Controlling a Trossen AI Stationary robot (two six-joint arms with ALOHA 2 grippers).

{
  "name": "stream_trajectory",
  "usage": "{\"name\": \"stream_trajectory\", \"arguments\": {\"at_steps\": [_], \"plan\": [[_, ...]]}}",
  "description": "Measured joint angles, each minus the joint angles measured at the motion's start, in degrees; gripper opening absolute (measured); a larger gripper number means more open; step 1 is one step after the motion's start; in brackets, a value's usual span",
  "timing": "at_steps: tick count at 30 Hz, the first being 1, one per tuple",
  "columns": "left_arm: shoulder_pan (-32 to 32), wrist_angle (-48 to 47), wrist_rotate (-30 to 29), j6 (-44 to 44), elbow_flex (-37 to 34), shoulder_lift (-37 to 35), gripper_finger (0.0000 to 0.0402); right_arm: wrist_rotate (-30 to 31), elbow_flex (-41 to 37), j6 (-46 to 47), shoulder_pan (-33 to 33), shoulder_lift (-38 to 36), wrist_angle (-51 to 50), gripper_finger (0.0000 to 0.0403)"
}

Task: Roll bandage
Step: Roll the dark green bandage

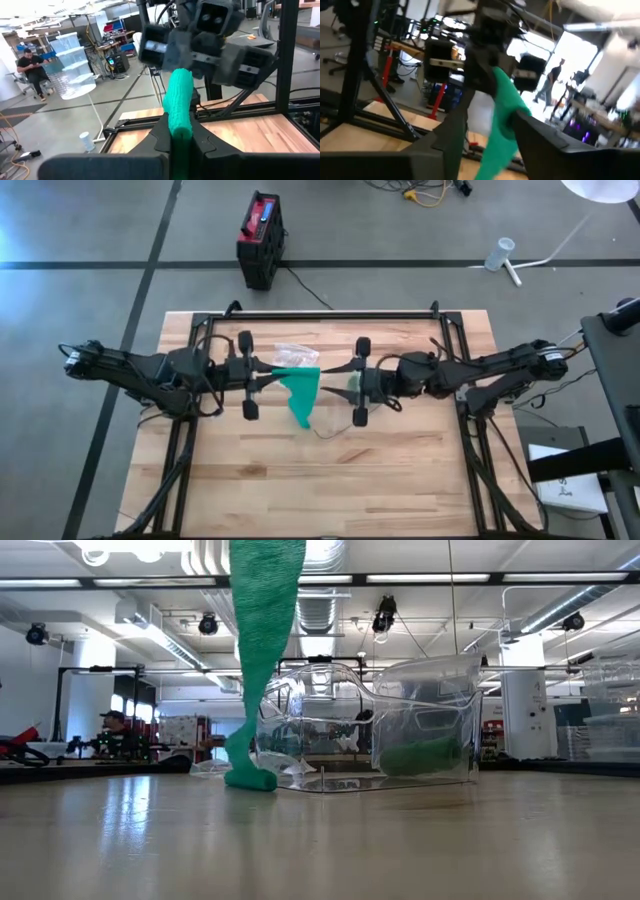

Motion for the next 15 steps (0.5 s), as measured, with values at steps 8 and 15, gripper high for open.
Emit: {"name": "stream_trajectory", "arguments": {"at_steps": [8,15], "plan": [[0.0,-0.02,0.04,-1.8,-0.17,0.29,0.0021,2.97,0.0,-12.64,3.17,0.93,6.06,0.02],[0.0,0.14,4.61,-5.69,-0.17,0.29,0.0015,5.25,-0.02,-12.05,3.02,0.86,2.87,0.0201]]}}
